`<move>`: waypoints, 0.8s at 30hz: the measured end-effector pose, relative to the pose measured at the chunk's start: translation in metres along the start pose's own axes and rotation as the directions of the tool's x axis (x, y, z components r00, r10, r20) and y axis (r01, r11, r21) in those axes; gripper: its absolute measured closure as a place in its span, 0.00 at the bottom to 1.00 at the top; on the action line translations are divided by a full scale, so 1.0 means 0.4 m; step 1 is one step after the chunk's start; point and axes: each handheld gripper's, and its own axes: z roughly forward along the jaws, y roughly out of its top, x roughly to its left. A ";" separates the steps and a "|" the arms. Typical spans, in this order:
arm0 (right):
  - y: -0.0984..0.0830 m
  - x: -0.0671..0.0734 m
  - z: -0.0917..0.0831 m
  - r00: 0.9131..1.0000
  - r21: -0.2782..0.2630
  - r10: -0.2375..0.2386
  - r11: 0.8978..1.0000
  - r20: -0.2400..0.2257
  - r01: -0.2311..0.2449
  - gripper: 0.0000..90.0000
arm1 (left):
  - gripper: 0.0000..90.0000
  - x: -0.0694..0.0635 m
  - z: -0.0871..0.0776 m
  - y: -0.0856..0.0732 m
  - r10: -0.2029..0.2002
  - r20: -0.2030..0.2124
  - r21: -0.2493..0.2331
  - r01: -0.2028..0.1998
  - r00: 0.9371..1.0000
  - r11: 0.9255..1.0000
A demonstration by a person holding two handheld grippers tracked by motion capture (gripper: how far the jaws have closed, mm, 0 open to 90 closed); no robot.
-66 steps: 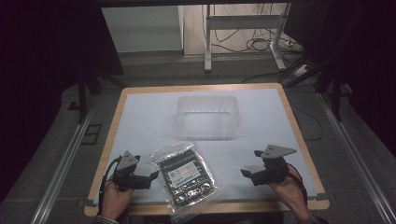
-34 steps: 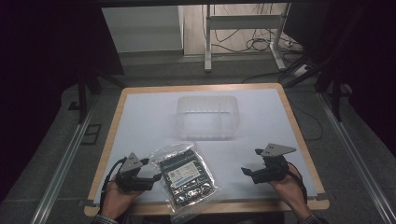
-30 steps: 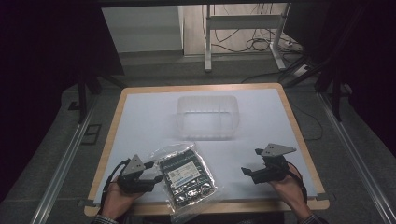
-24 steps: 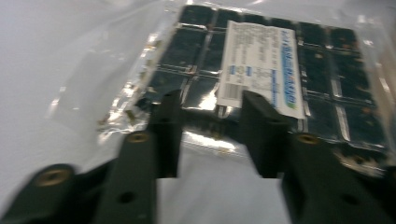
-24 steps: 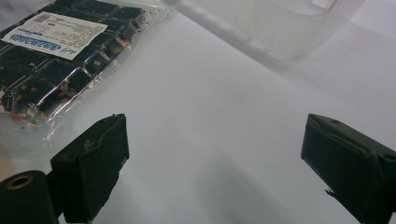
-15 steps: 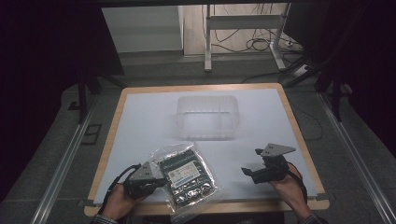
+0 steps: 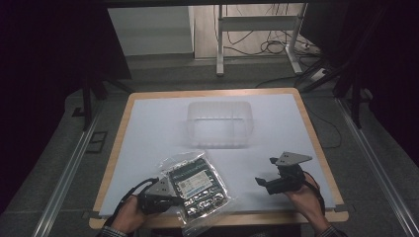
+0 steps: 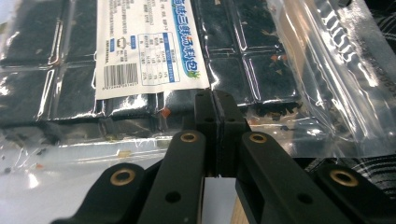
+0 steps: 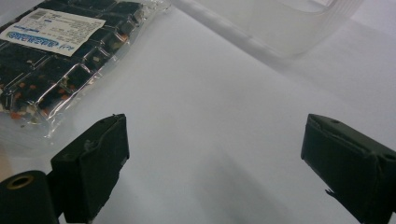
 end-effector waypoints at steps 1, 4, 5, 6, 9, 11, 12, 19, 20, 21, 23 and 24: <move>0.000 0.000 0.001 1.000 0.001 -0.001 1.000 -0.001 0.001 0.09 | 1.00 -0.001 0.004 0.001 0.001 0.007 0.001 -0.001 1.000 1.000; 0.000 0.000 0.001 1.000 0.005 0.001 1.000 -0.001 -0.001 0.09 | 1.00 -0.008 0.014 0.013 0.016 0.015 0.005 -0.016 1.000 1.000; -0.001 0.000 0.002 1.000 0.003 0.001 1.000 0.000 -0.001 0.09 | 1.00 -0.010 0.018 0.017 0.016 0.016 0.005 -0.016 1.000 1.000; -0.001 -0.001 0.001 1.000 0.002 0.001 1.000 0.001 -0.001 0.09 | 1.00 -0.012 0.022 0.021 0.021 0.016 0.007 -0.021 1.000 1.000; -0.001 -0.003 0.000 1.000 0.001 0.006 1.000 0.002 -0.006 0.09 | 1.00 -0.016 0.029 0.029 0.022 0.017 0.007 -0.022 1.000 1.000; -0.001 -0.003 0.000 1.000 0.000 0.008 1.000 0.003 -0.008 0.09 | 1.00 -0.020 0.036 0.037 0.019 0.014 0.002 -0.019 1.000 1.000; -0.001 -0.004 -0.001 1.000 0.001 0.010 1.000 0.005 -0.010 0.09 | 1.00 -0.022 0.043 0.047 0.028 0.007 0.006 -0.028 1.000 1.000; -0.002 -0.006 -0.002 1.000 0.003 0.012 1.000 0.012 -0.012 0.09 | 1.00 -0.031 0.072 0.079 0.034 -0.007 0.011 -0.034 0.999 0.999; -0.002 -0.007 -0.002 1.000 0.003 0.013 1.000 0.014 -0.013 0.09 | 1.00 -0.034 0.081 0.089 0.031 -0.009 0.008 -0.031 0.999 0.999; -0.002 -0.008 -0.003 1.000 0.003 0.016 1.000 0.015 -0.016 0.09 | 1.00 -0.034 0.085 0.095 0.036 -0.012 0.014 -0.036 0.999 0.999; -0.002 -0.009 -0.004 1.000 0.002 0.017 1.000 0.019 -0.017 0.09 | 1.00 -0.037 0.091 0.101 0.033 -0.015 0.011 -0.033 0.999 0.999; -0.002 -0.012 -0.007 0.999 -0.002 0.023 1.000 0.025 -0.023 0.09 | 1.00 -0.039 0.101 0.112 0.036 -0.022 0.008 -0.036 0.999 0.999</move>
